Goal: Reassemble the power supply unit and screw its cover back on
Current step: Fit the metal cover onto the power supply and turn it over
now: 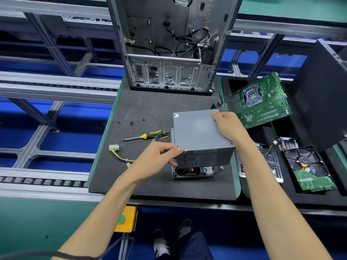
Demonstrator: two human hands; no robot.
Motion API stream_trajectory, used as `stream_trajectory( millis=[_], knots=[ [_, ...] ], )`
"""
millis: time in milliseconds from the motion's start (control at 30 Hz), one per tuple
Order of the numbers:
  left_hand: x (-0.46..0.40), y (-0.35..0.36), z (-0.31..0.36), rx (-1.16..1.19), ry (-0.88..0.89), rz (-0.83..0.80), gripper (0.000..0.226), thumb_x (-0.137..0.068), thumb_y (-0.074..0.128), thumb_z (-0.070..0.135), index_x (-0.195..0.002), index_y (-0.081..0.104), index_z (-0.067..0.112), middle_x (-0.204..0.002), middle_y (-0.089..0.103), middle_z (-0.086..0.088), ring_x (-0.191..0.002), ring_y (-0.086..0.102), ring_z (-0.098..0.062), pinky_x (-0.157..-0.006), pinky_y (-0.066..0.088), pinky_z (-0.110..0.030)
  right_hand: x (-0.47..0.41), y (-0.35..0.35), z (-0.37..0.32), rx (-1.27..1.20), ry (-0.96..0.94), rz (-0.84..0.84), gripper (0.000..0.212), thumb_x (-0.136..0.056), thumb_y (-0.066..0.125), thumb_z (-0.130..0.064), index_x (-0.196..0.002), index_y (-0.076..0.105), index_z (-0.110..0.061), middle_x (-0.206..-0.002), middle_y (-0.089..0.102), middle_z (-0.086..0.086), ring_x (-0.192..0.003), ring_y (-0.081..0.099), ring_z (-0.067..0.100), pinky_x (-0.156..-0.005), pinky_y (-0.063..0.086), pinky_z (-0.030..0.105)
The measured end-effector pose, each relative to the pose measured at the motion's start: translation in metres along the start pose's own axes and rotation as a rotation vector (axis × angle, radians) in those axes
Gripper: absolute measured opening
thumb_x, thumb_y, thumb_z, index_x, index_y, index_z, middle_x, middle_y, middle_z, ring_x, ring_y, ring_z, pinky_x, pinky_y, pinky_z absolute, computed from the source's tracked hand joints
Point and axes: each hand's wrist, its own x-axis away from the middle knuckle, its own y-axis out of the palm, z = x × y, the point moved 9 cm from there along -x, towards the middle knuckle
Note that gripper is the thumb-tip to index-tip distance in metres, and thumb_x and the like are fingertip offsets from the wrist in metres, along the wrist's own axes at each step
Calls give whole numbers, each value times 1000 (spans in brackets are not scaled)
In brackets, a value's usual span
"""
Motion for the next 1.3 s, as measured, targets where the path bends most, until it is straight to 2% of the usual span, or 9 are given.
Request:
stream_trajectory(
  millis=[133,267,400,500,667,800,900,1133,1300],
  knots=[
    [-2,7,-12,23,-56,-38,32,-100,58,42,-97,78,18,-91,73,-13,-75,76,-19,-98,52,-39,3,0,3,15,4,-2,33,-108,44,-32,-82,48,-12,-75,46,15,-66,46,23,-56,28,31],
    [0,-5,-4,21,-15,-9,28,-99,60,42,-87,77,23,-83,57,-12,-57,69,-12,-51,38,-9,2,1,-3,-26,8,-18,29,-108,45,-36,-90,52,-15,-82,48,14,-71,46,23,-63,30,32],
    [1,-11,7,115,29,9,26,-102,61,25,-86,80,17,-84,76,3,-62,69,-8,-61,46,-7,-1,3,-7,-17,31,-17,53,-107,46,-35,-111,58,17,-98,56,41,-76,49,23,-71,32,31],
    [0,-12,9,195,23,-5,20,-102,58,18,-107,77,12,-103,79,-3,-80,71,-14,-65,58,-23,-4,5,-7,-16,45,-25,54,-107,46,-36,-127,55,14,-118,65,36,-78,55,24,-71,38,32],
    [-2,-19,10,284,31,70,22,-102,58,19,-122,67,20,-98,79,-6,-70,69,-15,-61,59,-26,-2,4,-7,-56,51,-16,43,-108,45,-35,-109,65,3,-93,68,14,-76,61,23,-66,42,31],
    [-5,-21,13,311,48,83,24,-99,63,22,-123,64,23,-96,79,-8,-61,68,-12,-57,56,-24,-2,1,-10,-85,27,0,48,-107,46,-33,-121,60,11,-114,67,33,-78,57,22,-71,40,32],
    [-6,-14,12,260,23,69,25,-98,66,24,-122,63,23,-92,80,-5,-67,69,-16,-57,58,-27,1,4,-5,-86,18,-5,53,-107,45,-35,-119,57,16,-99,60,39,-76,53,23,-69,37,32],
    [-7,1,-11,154,-82,76,23,-97,66,33,-119,63,28,-86,77,-18,-71,65,-19,-65,61,-29,7,15,28,14,18,51,40,-107,46,-38,-79,46,-10,-69,42,11,-58,39,21,-40,24,21],
    [-11,2,-22,212,-187,127,25,-95,66,39,-113,66,21,-88,75,-22,-68,68,-33,-62,60,-33,7,9,27,37,-20,137,50,-105,52,-37,-62,33,-19,-51,34,-8,-43,33,7,-41,28,18]
  ],
)
